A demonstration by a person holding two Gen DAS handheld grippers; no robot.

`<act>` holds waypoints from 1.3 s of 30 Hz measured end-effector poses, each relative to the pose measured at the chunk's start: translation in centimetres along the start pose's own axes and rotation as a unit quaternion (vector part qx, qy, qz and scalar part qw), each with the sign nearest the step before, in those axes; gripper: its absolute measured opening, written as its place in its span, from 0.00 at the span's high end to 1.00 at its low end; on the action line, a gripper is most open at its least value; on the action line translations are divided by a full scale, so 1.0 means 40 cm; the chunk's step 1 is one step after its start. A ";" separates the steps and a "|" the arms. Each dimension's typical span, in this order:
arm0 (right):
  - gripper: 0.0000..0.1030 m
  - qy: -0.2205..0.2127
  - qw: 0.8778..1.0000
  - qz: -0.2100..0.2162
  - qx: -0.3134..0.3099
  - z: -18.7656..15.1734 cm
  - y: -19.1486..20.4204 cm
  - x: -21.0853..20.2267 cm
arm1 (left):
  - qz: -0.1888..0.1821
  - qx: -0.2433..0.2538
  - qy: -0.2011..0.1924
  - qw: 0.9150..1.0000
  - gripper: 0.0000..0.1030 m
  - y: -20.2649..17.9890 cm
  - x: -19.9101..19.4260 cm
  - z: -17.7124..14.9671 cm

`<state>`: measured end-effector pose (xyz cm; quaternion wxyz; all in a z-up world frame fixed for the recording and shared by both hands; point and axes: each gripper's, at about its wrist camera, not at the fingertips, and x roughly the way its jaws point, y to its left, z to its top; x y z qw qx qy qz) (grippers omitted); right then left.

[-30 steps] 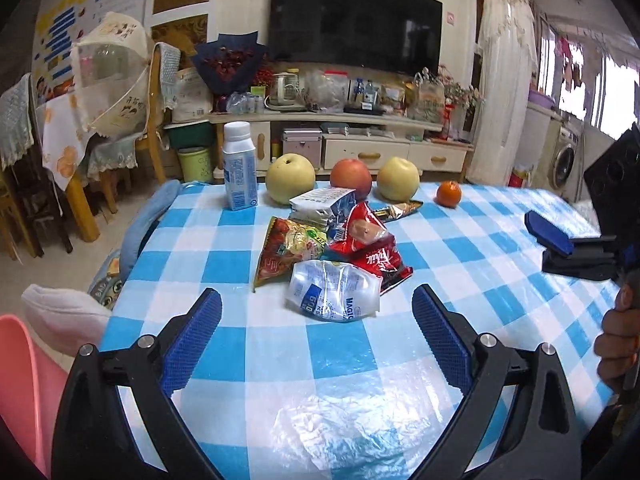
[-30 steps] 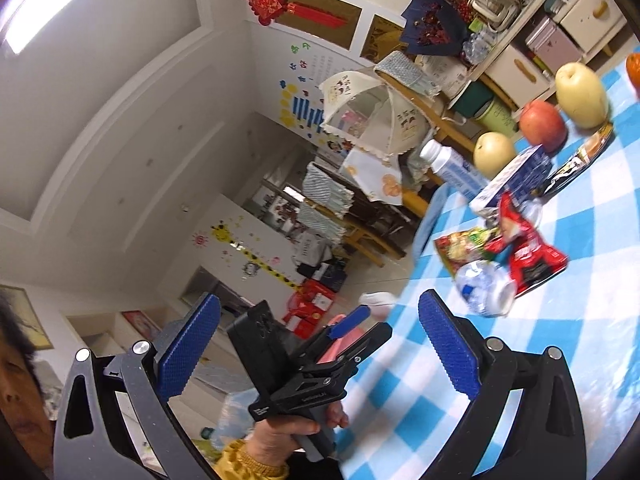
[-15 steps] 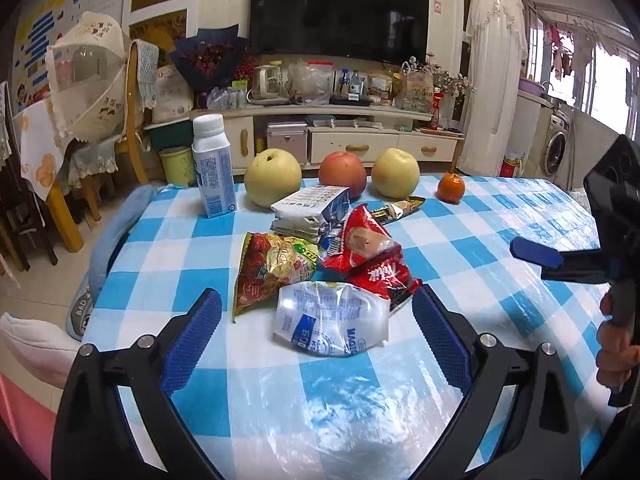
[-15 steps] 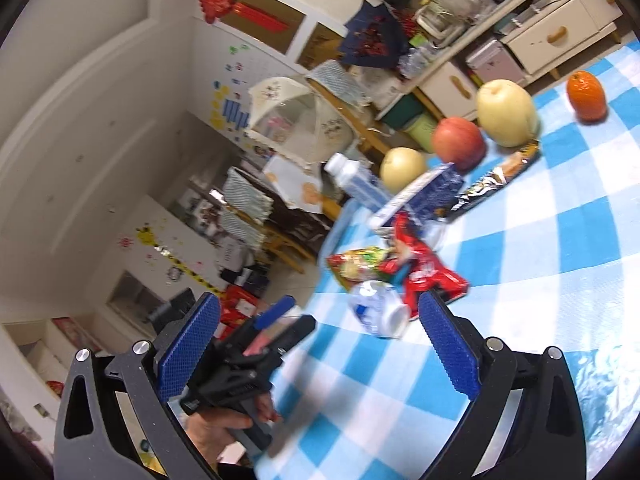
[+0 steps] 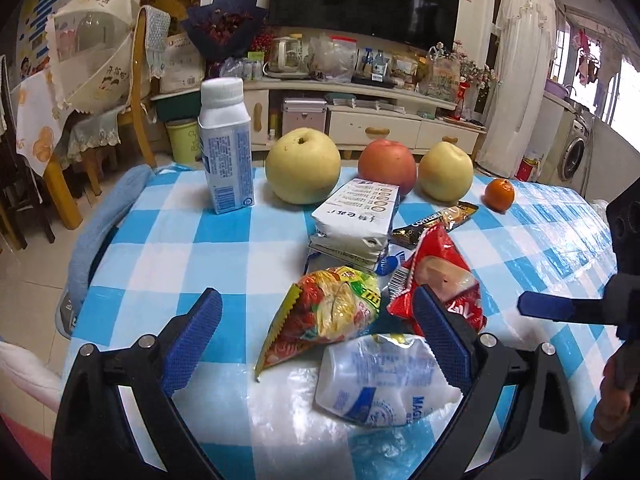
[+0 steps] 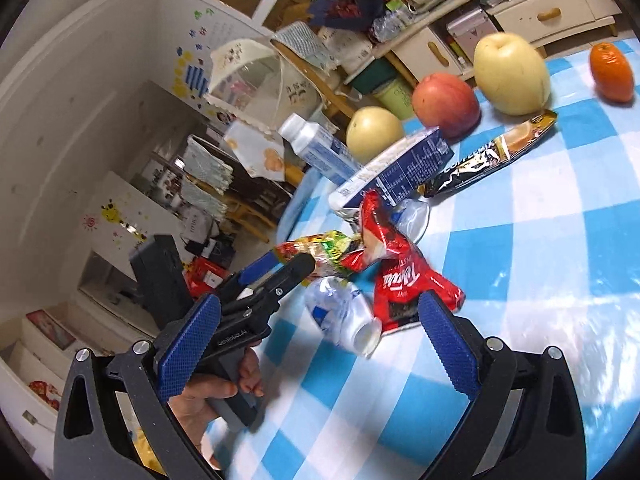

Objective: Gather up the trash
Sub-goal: 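Grasp the yellow chip bag with the left tool while the right tool grasps the red snack bag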

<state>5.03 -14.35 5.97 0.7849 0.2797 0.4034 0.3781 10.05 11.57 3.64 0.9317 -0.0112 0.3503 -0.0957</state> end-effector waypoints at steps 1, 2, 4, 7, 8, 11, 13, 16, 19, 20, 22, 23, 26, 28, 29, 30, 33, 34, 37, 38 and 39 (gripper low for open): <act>0.05 0.003 1.000 -0.006 -0.001 0.006 -0.003 0.015 | -0.004 -0.003 0.003 1.000 0.06 0.003 0.008 0.000; 0.05 0.004 1.000 -0.009 -0.002 0.011 -0.004 0.027 | -0.008 -0.008 0.007 1.000 0.06 0.007 0.017 -0.001; 0.05 0.004 1.000 -0.013 -0.008 0.022 -0.005 0.048 | -0.009 -0.015 0.014 1.000 0.06 0.012 0.032 -0.003; 0.05 0.004 0.999 -0.029 -0.017 0.039 -0.011 0.084 | -0.020 -0.022 0.017 0.999 0.07 0.015 0.047 -0.006; 0.05 0.006 0.999 -0.031 -0.017 0.044 -0.017 0.095 | -0.020 -0.022 0.019 0.999 0.07 0.014 0.054 -0.008; 0.05 0.008 0.999 -0.045 -0.019 0.054 -0.034 0.121 | -0.021 -0.026 0.022 0.999 0.08 0.014 0.060 -0.006; 0.08 0.011 0.999 -0.050 -0.019 0.058 -0.045 0.136 | -0.030 -0.032 0.017 0.999 0.10 0.017 0.058 -0.005; 0.21 0.016 0.998 -0.053 -0.011 0.065 -0.065 0.157 | -0.030 -0.038 0.026 0.998 0.15 0.023 0.069 -0.003; 0.25 0.019 0.998 -0.061 -0.014 0.065 -0.069 0.168 | -0.032 -0.043 0.028 0.998 0.25 0.026 0.073 -0.003; 0.27 0.020 0.998 -0.061 -0.016 0.065 -0.069 0.170 | -0.036 -0.045 0.030 0.998 0.31 0.027 0.075 -0.003; 0.32 0.022 0.998 -0.062 -0.016 0.062 -0.069 0.171 | -0.039 -0.044 0.032 0.998 0.40 0.028 0.078 -0.002; 0.34 0.023 0.997 -0.068 -0.017 0.061 -0.069 0.171 | -0.041 -0.042 0.035 0.998 0.45 0.025 0.081 -0.003; 0.48 0.025 0.997 -0.074 -0.014 0.057 -0.071 0.172 | -0.040 -0.034 0.037 0.998 0.52 0.017 0.081 -0.005; 0.52 0.029 0.996 -0.081 -0.012 0.050 -0.073 0.173 | -0.039 -0.033 0.038 0.998 0.54 0.016 0.081 -0.007; 0.52 0.027 0.996 -0.081 -0.012 0.049 -0.071 0.171 | -0.038 -0.031 0.039 0.998 0.54 0.014 0.080 -0.008; 0.53 0.029 0.996 -0.083 -0.015 0.049 -0.070 0.172 | -0.036 -0.030 0.039 0.998 0.54 0.012 0.079 -0.009; 0.54 0.030 0.995 -0.090 -0.022 0.048 -0.061 0.172 | -0.031 -0.028 0.039 0.998 0.55 0.008 0.075 -0.011; 0.56 0.030 0.995 -0.092 -0.024 0.048 -0.059 0.170 | -0.030 -0.029 0.039 0.998 0.56 0.008 0.073 -0.012; 0.59 0.030 0.994 -0.097 -0.029 0.047 -0.053 0.161 | -0.026 -0.033 0.039 0.998 0.57 0.011 0.067 -0.014; 0.60 0.030 0.994 -0.097 -0.030 0.049 -0.051 0.158 | -0.025 -0.035 0.039 0.998 0.57 0.013 0.064 -0.014; 0.61 0.028 0.994 -0.097 -0.030 0.050 -0.048 0.151 | -0.025 -0.037 0.038 0.998 0.58 0.015 0.061 -0.014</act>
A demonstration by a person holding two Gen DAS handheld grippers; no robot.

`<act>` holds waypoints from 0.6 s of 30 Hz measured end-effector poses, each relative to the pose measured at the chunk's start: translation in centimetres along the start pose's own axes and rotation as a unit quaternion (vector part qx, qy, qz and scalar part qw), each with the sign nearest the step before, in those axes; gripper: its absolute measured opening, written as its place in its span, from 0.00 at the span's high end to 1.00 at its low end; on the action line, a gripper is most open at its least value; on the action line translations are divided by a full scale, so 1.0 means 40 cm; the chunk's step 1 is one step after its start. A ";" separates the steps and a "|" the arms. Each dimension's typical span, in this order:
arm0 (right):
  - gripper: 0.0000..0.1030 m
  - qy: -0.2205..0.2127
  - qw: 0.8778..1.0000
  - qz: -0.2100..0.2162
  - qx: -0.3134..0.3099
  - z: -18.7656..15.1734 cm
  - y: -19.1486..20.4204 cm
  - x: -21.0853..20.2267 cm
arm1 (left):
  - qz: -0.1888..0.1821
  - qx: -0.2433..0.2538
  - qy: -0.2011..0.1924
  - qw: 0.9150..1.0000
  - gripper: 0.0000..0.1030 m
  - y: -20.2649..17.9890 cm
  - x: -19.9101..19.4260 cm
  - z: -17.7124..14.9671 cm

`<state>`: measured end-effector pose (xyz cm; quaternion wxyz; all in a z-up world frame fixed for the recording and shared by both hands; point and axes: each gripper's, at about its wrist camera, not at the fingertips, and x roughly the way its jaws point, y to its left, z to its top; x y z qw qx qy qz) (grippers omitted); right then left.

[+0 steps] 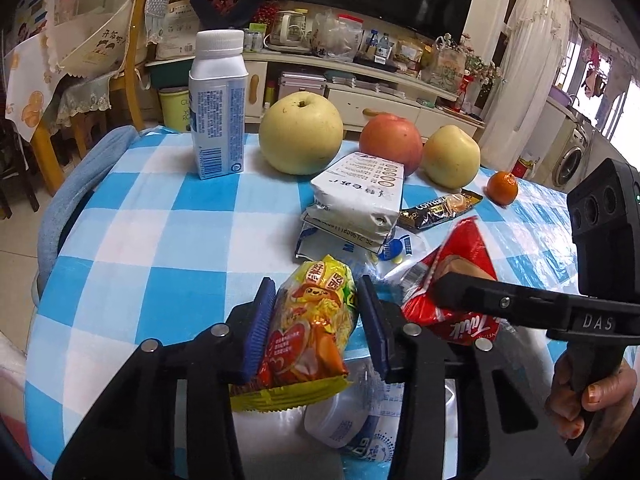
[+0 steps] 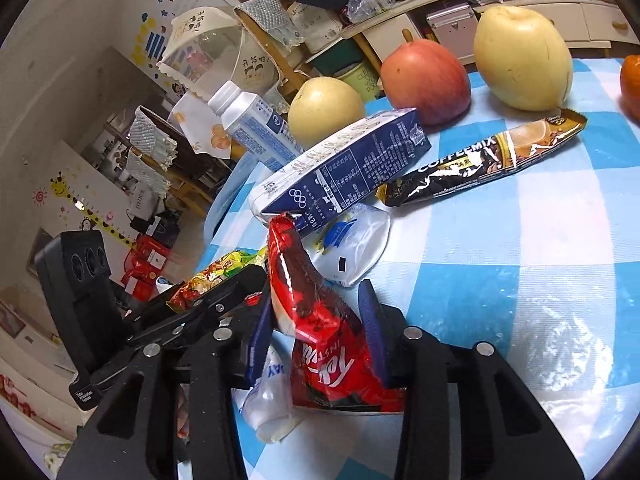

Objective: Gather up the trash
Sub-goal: 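Grasp the yellow chip bag with the left tool while the right tool grasps the red snack bag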

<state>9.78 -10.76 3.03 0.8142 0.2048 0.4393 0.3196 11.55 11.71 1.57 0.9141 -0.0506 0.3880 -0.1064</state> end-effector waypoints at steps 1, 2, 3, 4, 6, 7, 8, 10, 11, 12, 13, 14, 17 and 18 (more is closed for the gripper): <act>0.65 -0.003 1.000 0.002 0.001 0.001 -0.001 -0.009 | 0.000 -0.001 -0.002 1.000 0.58 0.001 -0.004 -0.001; 0.69 -0.005 1.000 0.006 0.003 0.004 -0.009 -0.015 | -0.001 -0.001 -0.004 1.000 0.59 0.001 -0.009 -0.001; 0.71 -0.008 1.000 0.010 0.006 0.005 -0.013 -0.025 | -0.003 -0.002 -0.007 1.000 0.59 0.002 -0.015 -0.002; 0.73 -0.011 1.000 0.014 0.009 0.006 -0.018 -0.037 | -0.005 -0.003 -0.009 1.000 0.59 0.002 -0.021 -0.002; 0.75 -0.015 1.000 0.017 0.010 0.006 -0.022 -0.053 | -0.012 -0.008 -0.013 1.000 0.59 0.002 -0.029 -0.003; 0.78 -0.016 1.000 0.021 0.012 0.005 -0.026 -0.061 | -0.014 -0.009 -0.014 1.000 0.60 0.000 -0.034 -0.002; 0.78 -0.017 0.999 0.028 0.017 0.004 -0.031 -0.068 | -0.015 -0.008 -0.015 1.000 0.60 -0.003 -0.037 -0.003; 0.79 -0.016 0.999 0.037 0.022 0.001 -0.035 -0.079 | -0.018 -0.006 -0.019 1.000 0.60 -0.012 -0.046 -0.005; 0.79 -0.016 0.999 0.041 0.024 -0.001 -0.038 -0.084 | -0.019 -0.005 -0.020 1.000 0.60 -0.015 -0.050 -0.006; 0.79 -0.015 0.998 0.047 0.027 -0.004 -0.041 -0.090 | -0.020 -0.003 -0.022 1.000 0.60 -0.020 -0.054 -0.006; 0.79 -0.016 0.998 0.054 0.031 -0.006 -0.043 -0.097 | -0.021 -0.001 -0.023 1.000 0.60 -0.023 -0.057 -0.007; 0.79 -0.017 0.998 0.057 0.032 -0.006 -0.043 -0.102 | -0.023 0.000 -0.025 0.999 0.60 -0.028 -0.062 -0.007; 0.80 -0.022 0.996 0.073 0.041 -0.008 -0.045 -0.126 | -0.028 0.003 -0.033 0.999 0.62 -0.039 -0.080 -0.008; 0.80 -0.025 0.995 0.081 0.045 -0.005 -0.044 -0.133 | -0.029 0.003 -0.037 0.999 0.62 -0.042 -0.087 -0.007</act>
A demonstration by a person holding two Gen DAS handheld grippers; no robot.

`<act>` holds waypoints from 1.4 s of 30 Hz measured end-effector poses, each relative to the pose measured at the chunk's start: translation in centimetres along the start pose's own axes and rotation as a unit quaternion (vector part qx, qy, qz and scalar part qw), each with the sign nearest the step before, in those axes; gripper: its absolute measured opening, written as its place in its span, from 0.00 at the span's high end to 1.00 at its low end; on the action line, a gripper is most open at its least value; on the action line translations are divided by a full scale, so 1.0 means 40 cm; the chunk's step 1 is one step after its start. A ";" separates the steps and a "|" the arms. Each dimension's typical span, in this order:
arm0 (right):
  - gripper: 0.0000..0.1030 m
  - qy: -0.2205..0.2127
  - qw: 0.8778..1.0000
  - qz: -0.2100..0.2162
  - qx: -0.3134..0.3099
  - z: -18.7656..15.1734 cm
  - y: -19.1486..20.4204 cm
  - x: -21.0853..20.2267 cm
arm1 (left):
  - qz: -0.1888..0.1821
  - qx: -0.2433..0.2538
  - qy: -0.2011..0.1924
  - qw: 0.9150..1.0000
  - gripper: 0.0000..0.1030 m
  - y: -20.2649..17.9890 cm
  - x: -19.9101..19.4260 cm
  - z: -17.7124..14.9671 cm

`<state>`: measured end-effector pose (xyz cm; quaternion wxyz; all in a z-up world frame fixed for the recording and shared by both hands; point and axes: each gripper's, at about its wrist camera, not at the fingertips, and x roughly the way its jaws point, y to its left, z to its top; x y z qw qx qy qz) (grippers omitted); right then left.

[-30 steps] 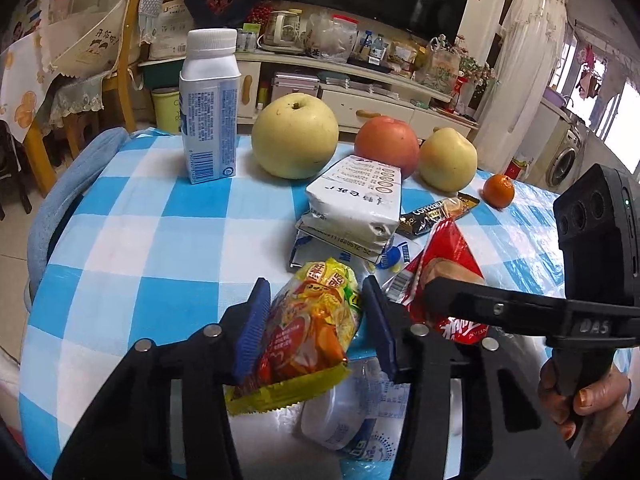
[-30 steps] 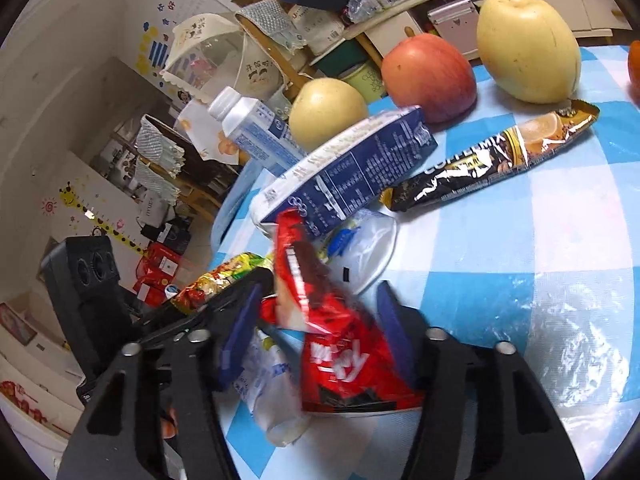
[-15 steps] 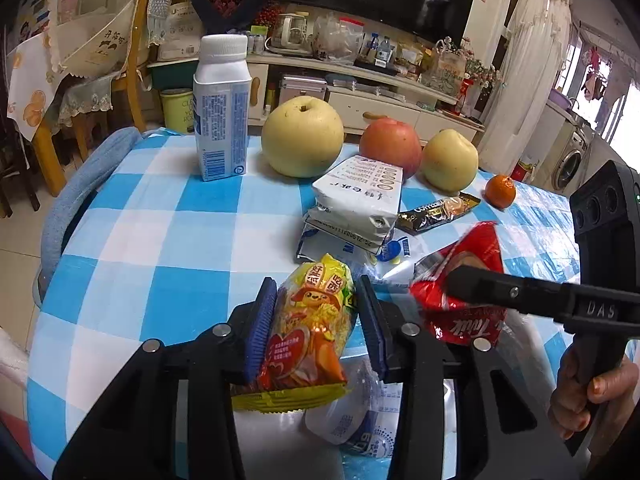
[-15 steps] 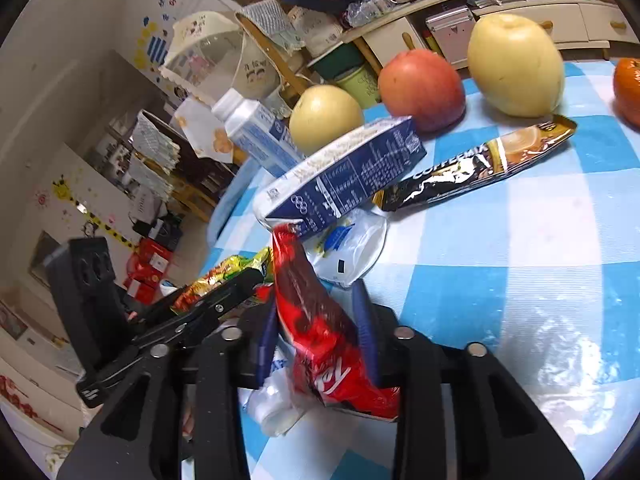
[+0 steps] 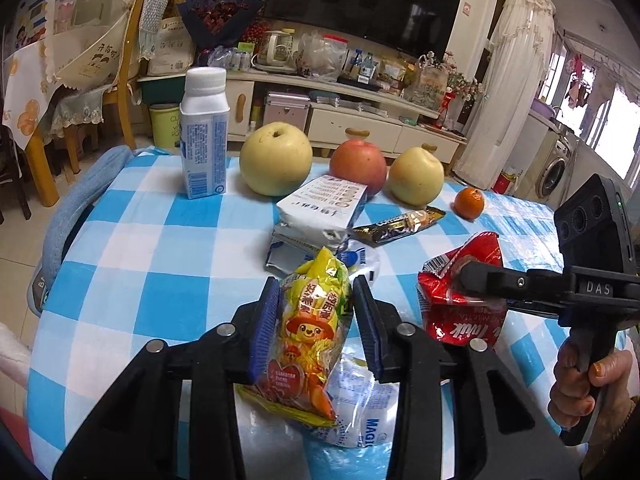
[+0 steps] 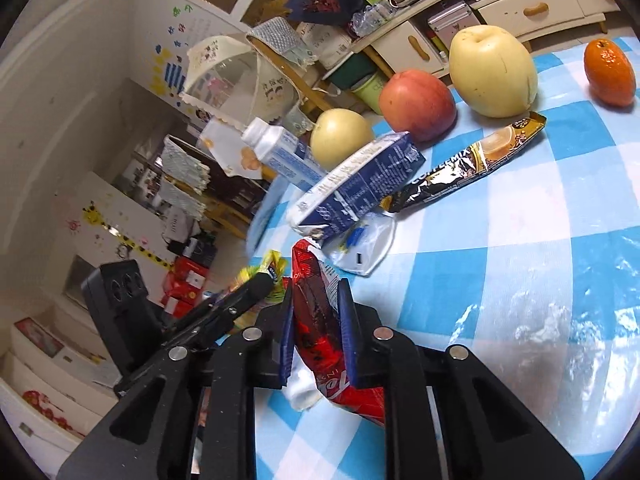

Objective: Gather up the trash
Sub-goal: 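Carry the yellow chip bag to the pink bin while the right tool carries the red bag there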

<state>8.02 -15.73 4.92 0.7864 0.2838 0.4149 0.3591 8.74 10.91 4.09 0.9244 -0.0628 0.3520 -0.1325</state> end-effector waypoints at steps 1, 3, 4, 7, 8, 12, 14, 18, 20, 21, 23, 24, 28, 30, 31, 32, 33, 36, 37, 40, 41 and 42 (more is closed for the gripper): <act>0.80 -0.003 1.000 0.007 0.003 0.000 0.003 -0.009 | -0.003 0.000 -0.004 1.000 0.62 -0.004 -0.008 0.001; 0.80 -0.009 1.000 0.019 0.002 -0.001 0.013 -0.029 | -0.007 0.001 -0.009 1.000 0.62 -0.011 -0.020 0.001; 0.80 -0.011 1.000 0.023 0.001 -0.003 0.019 -0.036 | -0.009 0.002 -0.011 1.000 0.63 -0.013 -0.026 0.001; 0.80 -0.017 0.999 0.037 -0.004 -0.009 0.037 -0.060 | -0.015 0.006 -0.015 1.000 0.63 -0.025 -0.041 -0.004; 0.80 -0.018 0.999 0.039 -0.008 -0.012 0.047 -0.066 | -0.016 0.006 -0.015 1.000 0.63 -0.027 -0.045 -0.006; 0.80 -0.019 0.999 0.037 -0.020 -0.035 0.073 -0.085 | -0.022 -0.001 -0.016 1.000 0.63 -0.025 -0.060 -0.015; 0.80 -0.020 0.999 0.036 -0.024 -0.043 0.085 -0.096 | -0.024 -0.003 -0.018 1.000 0.64 -0.025 -0.071 -0.021; 0.80 -0.024 0.998 0.039 -0.030 -0.057 0.106 -0.115 | -0.028 -0.009 -0.023 0.999 0.64 -0.027 -0.097 -0.035; 0.80 -0.028 0.998 0.043 -0.032 -0.064 0.118 -0.126 | -0.030 -0.011 -0.025 0.999 0.64 -0.029 -0.109 -0.044; 0.80 -0.030 0.998 0.044 -0.034 -0.066 0.121 -0.132 | -0.031 -0.010 -0.025 0.999 0.64 -0.031 -0.114 -0.046; 0.80 -0.033 0.998 0.045 -0.038 -0.071 0.133 -0.143 | -0.032 -0.007 -0.025 0.999 0.65 -0.039 -0.126 -0.054; 0.80 -0.035 0.998 0.044 -0.041 -0.074 0.138 -0.148 | -0.033 -0.005 -0.026 0.999 0.65 -0.042 -0.135 -0.057; 0.80 -0.041 0.997 0.038 -0.050 -0.087 0.161 -0.169 | -0.036 -0.009 -0.036 0.999 0.65 -0.039 -0.176 -0.077; 0.80 -0.043 0.997 0.031 -0.055 -0.098 0.175 -0.178 | -0.037 -0.014 -0.042 0.998 0.65 -0.035 -0.198 -0.089; 0.80 -0.043 0.997 0.031 -0.056 -0.101 0.180 -0.180 | -0.037 -0.015 -0.046 0.998 0.65 -0.033 -0.208 -0.094; 0.80 -0.043 0.997 0.029 -0.058 -0.106 0.186 -0.182 | -0.037 -0.019 -0.050 0.998 0.65 -0.030 -0.222 -0.101; 0.80 -0.043 0.997 0.025 -0.060 -0.110 0.193 -0.183 | -0.037 -0.021 -0.053 0.998 0.65 -0.027 -0.234 -0.106; 0.80 -0.041 0.997 0.016 -0.068 -0.128 0.214 -0.183 | -0.034 -0.026 -0.062 0.997 0.65 -0.018 -0.273 -0.118; 0.80 -0.041 0.997 0.016 -0.069 -0.134 0.220 -0.181 | -0.033 -0.028 -0.066 0.997 0.65 -0.014 -0.286 -0.122; 0.80 -0.035 0.996 0.012 -0.076 -0.159 0.243 -0.168 | -0.028 -0.038 -0.078 0.996 0.65 0.005 -0.328 -0.133; 0.80 -0.032 0.996 0.010 -0.078 -0.167 0.253 -0.161 | -0.026 -0.043 -0.083 0.995 0.65 0.013 -0.346 -0.137; 0.80 -0.030 0.996 0.010 -0.079 -0.174 0.262 -0.155 | -0.023 -0.046 -0.087 0.995 0.65 0.023 -0.361 -0.141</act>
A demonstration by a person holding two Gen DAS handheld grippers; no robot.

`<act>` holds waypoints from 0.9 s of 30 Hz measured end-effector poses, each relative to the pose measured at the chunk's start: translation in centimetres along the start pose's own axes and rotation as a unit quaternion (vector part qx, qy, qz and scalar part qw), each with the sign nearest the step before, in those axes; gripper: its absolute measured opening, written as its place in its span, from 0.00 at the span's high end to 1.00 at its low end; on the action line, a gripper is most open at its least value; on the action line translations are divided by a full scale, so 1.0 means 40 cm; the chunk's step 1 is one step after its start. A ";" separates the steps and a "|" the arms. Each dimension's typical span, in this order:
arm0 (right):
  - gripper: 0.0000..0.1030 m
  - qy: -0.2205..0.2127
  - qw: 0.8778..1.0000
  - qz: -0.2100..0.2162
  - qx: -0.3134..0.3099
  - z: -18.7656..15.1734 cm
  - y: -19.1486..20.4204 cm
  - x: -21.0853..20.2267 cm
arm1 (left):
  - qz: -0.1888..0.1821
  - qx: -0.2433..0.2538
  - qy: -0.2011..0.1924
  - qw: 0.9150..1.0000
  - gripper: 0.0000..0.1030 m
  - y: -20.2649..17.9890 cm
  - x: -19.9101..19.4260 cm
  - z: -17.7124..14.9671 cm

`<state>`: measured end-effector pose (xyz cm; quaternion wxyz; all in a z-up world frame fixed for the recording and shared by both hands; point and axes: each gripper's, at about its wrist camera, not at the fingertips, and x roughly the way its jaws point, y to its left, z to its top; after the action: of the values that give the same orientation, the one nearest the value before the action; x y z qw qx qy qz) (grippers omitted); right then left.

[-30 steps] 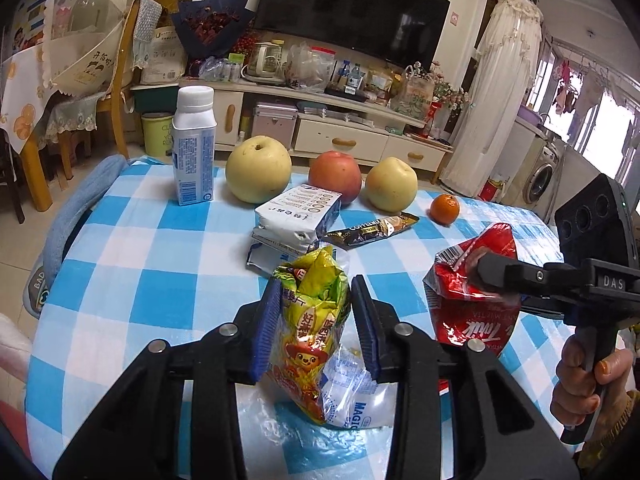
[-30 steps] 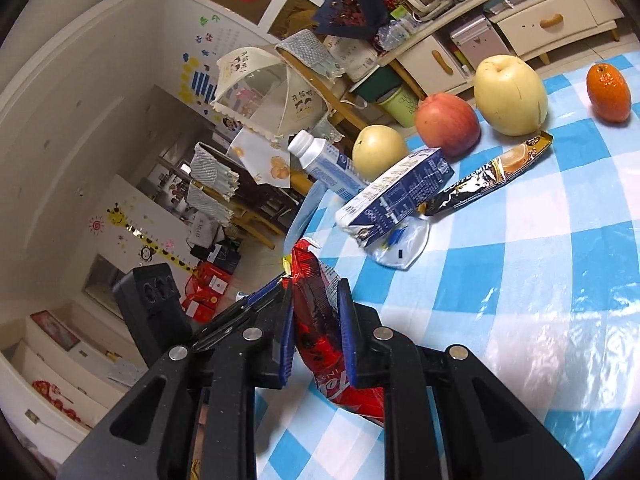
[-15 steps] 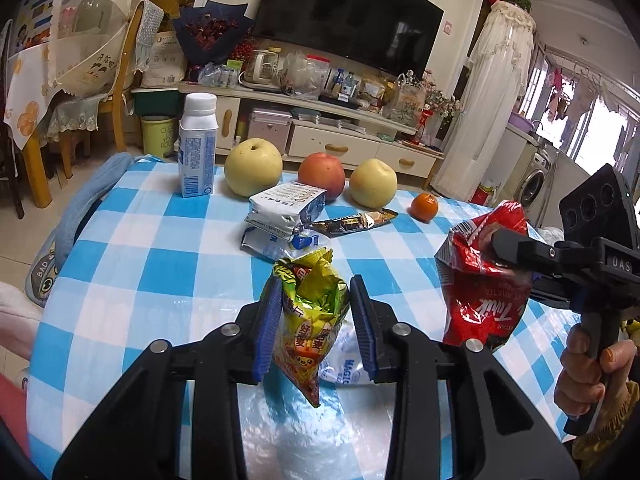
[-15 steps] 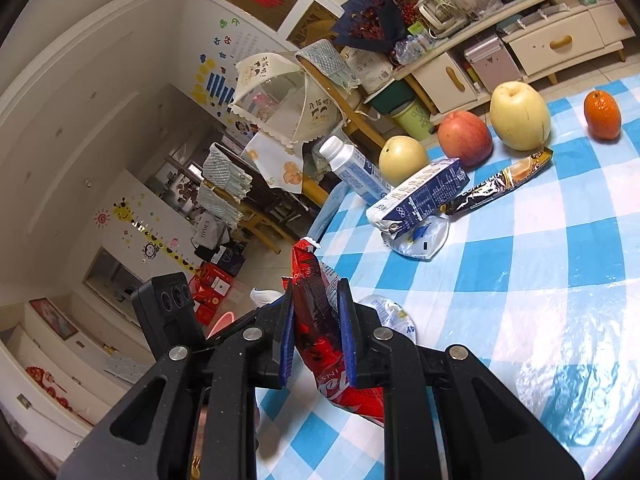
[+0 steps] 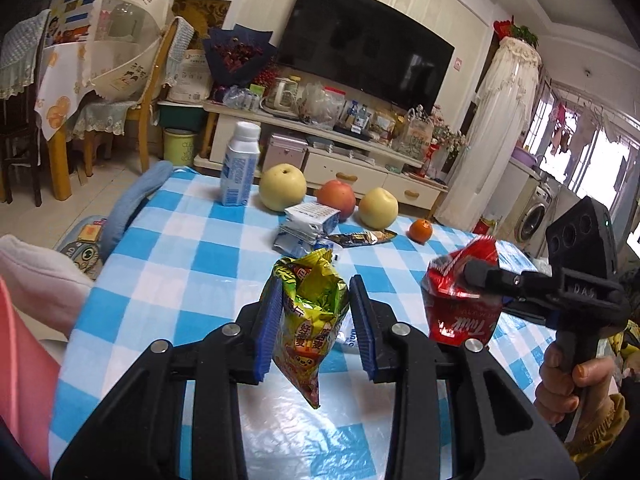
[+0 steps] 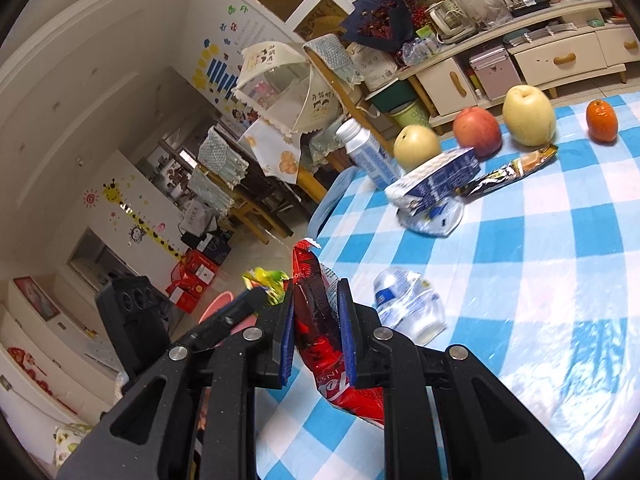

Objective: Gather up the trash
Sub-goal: 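Carry the yellow chip bag to the pink bin while the right tool carries the red bag there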

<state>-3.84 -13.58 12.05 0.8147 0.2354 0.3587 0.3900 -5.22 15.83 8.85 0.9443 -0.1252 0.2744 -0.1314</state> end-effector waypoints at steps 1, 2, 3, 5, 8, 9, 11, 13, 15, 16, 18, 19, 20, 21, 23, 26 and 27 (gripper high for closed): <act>0.80 0.003 1.000 0.001 0.000 -0.007 0.007 0.007 | 0.002 -0.003 -0.003 1.000 0.65 0.008 -0.012 0.000; 0.80 0.006 1.000 0.003 0.000 -0.016 0.018 0.015 | 0.004 -0.008 -0.007 1.000 0.65 0.020 -0.027 0.001; 0.80 0.008 1.000 0.004 0.000 -0.023 0.025 0.022 | 0.008 -0.013 -0.012 1.000 0.65 0.032 -0.042 0.001; 0.80 0.013 1.000 0.008 0.000 -0.037 0.044 0.036 | 0.014 -0.022 -0.020 0.999 0.65 0.054 -0.070 -0.001; 0.80 0.024 1.000 0.011 0.000 -0.067 0.077 0.063 | 0.027 -0.042 -0.030 0.998 0.65 0.103 -0.114 -0.004; 0.80 0.030 0.999 0.013 0.000 -0.078 0.089 0.074 | 0.032 -0.048 -0.034 0.998 0.65 0.120 -0.128 -0.003; 0.80 0.039 0.999 0.013 -0.003 -0.096 0.114 0.095 | 0.042 -0.057 -0.046 0.996 0.65 0.151 -0.158 0.001; 0.80 0.049 0.999 0.016 -0.008 -0.112 0.142 0.118 | 0.051 -0.065 -0.054 0.995 0.65 0.177 -0.183 0.003; 0.80 0.060 0.998 0.021 -0.016 -0.124 0.180 0.148 | 0.068 -0.073 -0.064 0.993 0.65 0.208 -0.213 0.007; 0.80 0.065 0.997 0.025 -0.024 -0.129 0.206 0.165 | 0.073 -0.077 -0.069 0.992 0.65 0.223 -0.226 0.008; 0.80 0.071 0.996 0.031 -0.038 -0.135 0.247 0.193 | 0.084 -0.086 -0.077 0.990 0.65 0.251 -0.250 0.009; 0.80 0.073 0.996 0.035 -0.043 -0.138 0.264 0.203 | 0.091 -0.088 -0.080 0.989 0.65 0.260 -0.260 0.009; 0.80 0.077 0.995 0.041 -0.050 -0.141 0.292 0.224 | 0.101 -0.092 -0.085 0.987 0.65 0.278 -0.274 0.011; 0.80 0.079 0.994 0.045 -0.053 -0.144 0.310 0.236 | 0.108 -0.097 -0.089 0.985 0.65 0.293 -0.285 0.012; 0.80 0.084 0.993 0.057 -0.059 -0.149 0.351 0.274 | 0.122 -0.116 -0.099 0.981 0.65 0.333 -0.315 0.012; 0.80 0.094 0.991 0.071 -0.068 -0.148 0.407 0.333 | 0.137 -0.137 -0.113 0.975 0.65 0.382 -0.353 0.014; 0.80 0.098 0.990 0.075 -0.071 -0.149 0.424 0.353 | 0.140 -0.146 -0.118 0.972 0.65 0.400 -0.367 0.014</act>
<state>-10.12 8.33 13.87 0.7588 0.1640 0.3892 0.4958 -14.00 35.53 11.51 0.9506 -0.2366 0.1921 0.0592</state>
